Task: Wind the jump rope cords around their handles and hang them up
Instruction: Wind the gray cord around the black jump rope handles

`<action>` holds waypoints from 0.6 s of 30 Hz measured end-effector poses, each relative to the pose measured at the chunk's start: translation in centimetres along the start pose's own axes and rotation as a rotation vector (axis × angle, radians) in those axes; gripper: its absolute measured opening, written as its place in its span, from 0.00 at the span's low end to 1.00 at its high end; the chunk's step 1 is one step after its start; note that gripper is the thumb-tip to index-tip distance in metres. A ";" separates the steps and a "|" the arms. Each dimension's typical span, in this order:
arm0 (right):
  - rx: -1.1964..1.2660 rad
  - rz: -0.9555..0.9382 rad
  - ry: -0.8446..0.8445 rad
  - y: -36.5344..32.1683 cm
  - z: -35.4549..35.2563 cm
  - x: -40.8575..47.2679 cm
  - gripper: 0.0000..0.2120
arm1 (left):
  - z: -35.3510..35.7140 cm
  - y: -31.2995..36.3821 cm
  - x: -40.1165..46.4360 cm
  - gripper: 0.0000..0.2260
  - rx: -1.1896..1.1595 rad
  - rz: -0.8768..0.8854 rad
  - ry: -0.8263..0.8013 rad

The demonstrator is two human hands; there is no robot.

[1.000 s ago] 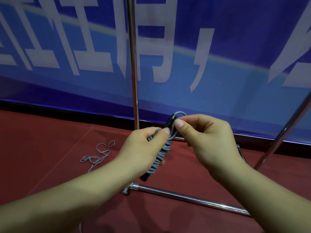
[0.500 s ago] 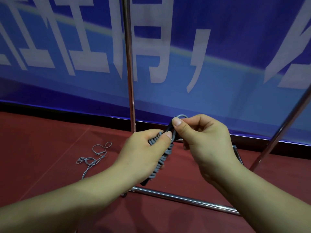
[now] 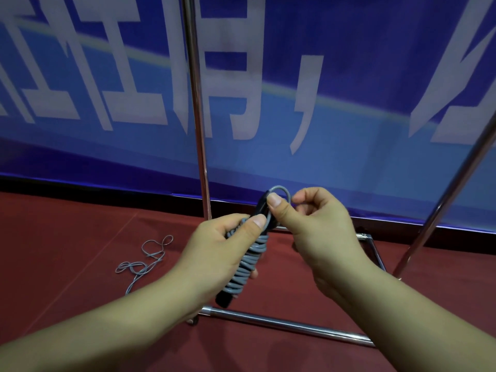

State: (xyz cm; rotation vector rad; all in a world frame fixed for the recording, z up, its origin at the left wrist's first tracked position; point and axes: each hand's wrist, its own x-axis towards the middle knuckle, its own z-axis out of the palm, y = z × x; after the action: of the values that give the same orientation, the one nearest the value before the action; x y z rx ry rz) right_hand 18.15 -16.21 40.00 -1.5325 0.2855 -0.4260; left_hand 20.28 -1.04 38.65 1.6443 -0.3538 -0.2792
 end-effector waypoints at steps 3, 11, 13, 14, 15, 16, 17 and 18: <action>0.024 0.107 -0.093 0.0 -0.3 0.0 0.17 | 0.0 0.1 -0.1 0.17 -0.013 -0.006 0.004; 0.050 -0.033 -0.182 -0.3 -0.5 -0.3 0.08 | 0.4 0.6 0.0 0.15 -0.060 -0.157 0.064; 0.026 -0.070 -0.193 -0.3 -0.6 -0.3 0.07 | 0.4 0.8 -0.1 0.15 -0.076 -0.198 0.072; 0.011 -0.088 -0.198 -0.3 -0.7 -0.4 0.06 | 0.4 0.9 -0.1 0.14 -0.085 -0.211 0.075; -0.001 -0.100 -0.201 -0.3 -0.7 -0.4 0.06 | 0.5 1.0 -0.1 0.14 -0.093 -0.223 0.078; -0.013 -0.108 -0.201 -0.3 -0.7 -0.4 0.06 | 0.5 1.1 -0.2 0.14 -0.102 -0.236 0.079; -0.020 -0.111 -0.200 -0.3 -0.7 -0.4 0.06 | 0.5 1.1 -0.2 0.14 -0.110 -0.251 0.081; -0.022 -0.107 -0.199 -0.3 -0.7 -0.4 0.06 | 0.4 1.2 -0.3 0.15 -0.118 -0.264 0.081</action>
State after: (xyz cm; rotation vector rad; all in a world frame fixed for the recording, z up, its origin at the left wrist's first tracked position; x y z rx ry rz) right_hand 17.49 -16.68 40.24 -1.6027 0.0529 -0.3514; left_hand 19.71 -1.42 39.81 1.5805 -0.0572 -0.4222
